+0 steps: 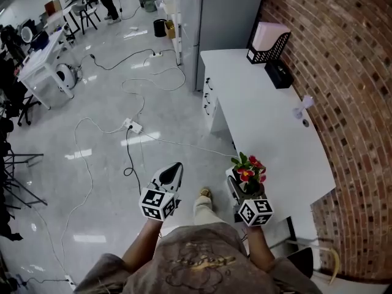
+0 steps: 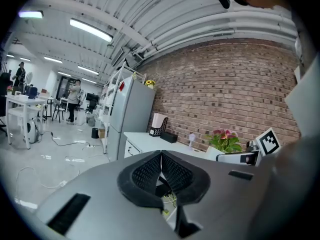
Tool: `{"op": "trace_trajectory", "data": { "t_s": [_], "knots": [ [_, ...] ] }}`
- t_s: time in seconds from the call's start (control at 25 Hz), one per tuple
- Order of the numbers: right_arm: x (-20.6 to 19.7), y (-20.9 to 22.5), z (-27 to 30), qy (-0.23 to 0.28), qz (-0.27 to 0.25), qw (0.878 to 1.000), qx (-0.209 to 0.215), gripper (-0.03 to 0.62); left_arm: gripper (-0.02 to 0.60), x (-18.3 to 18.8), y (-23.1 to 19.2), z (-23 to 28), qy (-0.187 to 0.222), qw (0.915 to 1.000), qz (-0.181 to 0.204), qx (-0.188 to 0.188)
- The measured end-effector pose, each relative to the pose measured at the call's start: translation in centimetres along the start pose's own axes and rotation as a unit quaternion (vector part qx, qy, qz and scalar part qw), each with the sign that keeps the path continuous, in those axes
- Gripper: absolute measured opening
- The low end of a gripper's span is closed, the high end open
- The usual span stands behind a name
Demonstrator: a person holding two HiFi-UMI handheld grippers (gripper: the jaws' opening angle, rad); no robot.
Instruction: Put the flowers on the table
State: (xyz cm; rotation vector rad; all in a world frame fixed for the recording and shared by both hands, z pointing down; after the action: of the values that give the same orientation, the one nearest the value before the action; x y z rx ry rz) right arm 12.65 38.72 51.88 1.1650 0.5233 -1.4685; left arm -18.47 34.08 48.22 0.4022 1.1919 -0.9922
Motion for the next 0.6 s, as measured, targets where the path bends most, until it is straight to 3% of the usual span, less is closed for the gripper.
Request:
{"op": "trace_trajectory", "data": {
  "t_s": [0.6],
  "knots": [
    [9.4,8.2,11.6,-0.005,-0.025,0.999,0.025,0.353,0.023,7.8,-4.5,12.2,0.013,0.9996,-0.011,0.022]
  ]
}}
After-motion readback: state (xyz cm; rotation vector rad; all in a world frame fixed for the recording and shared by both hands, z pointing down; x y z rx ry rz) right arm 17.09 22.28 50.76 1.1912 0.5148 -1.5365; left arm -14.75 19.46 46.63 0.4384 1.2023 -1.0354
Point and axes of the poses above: the fingertips, and each gripper's own axes: z forward along the fingers, y to its right, x out of its top, the point moved 10 cm from there along -z, backward along the fingers, and after that the axes turned 10 degrees about -y, right-handed, at the moved point
